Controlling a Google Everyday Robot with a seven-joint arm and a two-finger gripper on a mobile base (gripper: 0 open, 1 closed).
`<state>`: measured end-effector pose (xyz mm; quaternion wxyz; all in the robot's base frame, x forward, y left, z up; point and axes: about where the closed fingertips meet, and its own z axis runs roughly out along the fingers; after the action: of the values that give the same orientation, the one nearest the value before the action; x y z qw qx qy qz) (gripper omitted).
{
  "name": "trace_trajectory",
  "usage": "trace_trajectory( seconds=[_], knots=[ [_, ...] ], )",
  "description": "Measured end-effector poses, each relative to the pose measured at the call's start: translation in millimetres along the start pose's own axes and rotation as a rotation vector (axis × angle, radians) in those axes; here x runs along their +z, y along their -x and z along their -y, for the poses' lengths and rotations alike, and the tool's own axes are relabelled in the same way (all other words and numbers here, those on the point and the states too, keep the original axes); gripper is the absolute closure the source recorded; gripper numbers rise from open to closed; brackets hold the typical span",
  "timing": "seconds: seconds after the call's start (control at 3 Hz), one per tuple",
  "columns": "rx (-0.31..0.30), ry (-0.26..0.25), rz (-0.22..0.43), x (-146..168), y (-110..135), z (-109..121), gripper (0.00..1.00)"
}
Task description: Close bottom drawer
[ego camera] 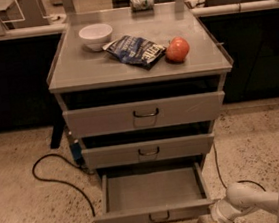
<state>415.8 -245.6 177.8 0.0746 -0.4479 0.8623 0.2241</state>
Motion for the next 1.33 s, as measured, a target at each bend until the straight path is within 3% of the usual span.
trace_trajectory(
  seconds=[0.33, 0.67, 1.33],
  knots=[
    [-0.019, -0.079, 0.024, 0, 16, -16, 0.00],
    [-0.019, -0.079, 0.024, 0, 17, -16, 0.00],
    [-0.041, -0.105, 0.078, 2, 70, 9, 0.00]
  ],
)
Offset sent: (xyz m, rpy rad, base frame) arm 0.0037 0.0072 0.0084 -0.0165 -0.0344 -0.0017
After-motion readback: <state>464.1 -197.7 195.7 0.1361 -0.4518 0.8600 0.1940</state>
